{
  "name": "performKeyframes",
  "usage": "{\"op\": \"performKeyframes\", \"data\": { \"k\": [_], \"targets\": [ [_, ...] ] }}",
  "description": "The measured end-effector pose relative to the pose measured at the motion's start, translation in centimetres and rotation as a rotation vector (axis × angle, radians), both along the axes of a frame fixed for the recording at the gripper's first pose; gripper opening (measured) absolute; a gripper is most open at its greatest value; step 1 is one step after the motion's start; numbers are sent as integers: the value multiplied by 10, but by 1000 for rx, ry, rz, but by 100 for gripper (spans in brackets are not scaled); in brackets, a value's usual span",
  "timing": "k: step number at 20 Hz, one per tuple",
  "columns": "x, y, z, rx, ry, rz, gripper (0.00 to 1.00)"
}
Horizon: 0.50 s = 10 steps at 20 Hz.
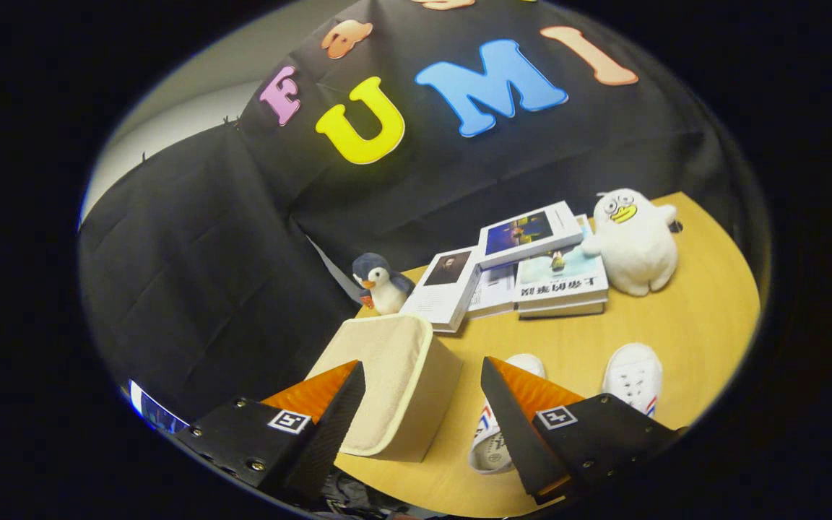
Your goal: Open the storage box then place both shoes into the box .Put the left shoe in first, then the right shoe, with the right side of both shoes facing outward in a uniform manner.
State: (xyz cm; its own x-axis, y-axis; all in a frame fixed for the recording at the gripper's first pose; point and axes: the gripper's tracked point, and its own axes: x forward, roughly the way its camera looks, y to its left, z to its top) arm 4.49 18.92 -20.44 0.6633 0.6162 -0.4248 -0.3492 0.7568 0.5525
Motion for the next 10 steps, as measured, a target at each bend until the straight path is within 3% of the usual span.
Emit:
{"op": "performKeyframes", "data": {
  "k": [10],
  "targets": [
    [-3, 76, -82, 143, 262, 189, 98]
  ]
}}
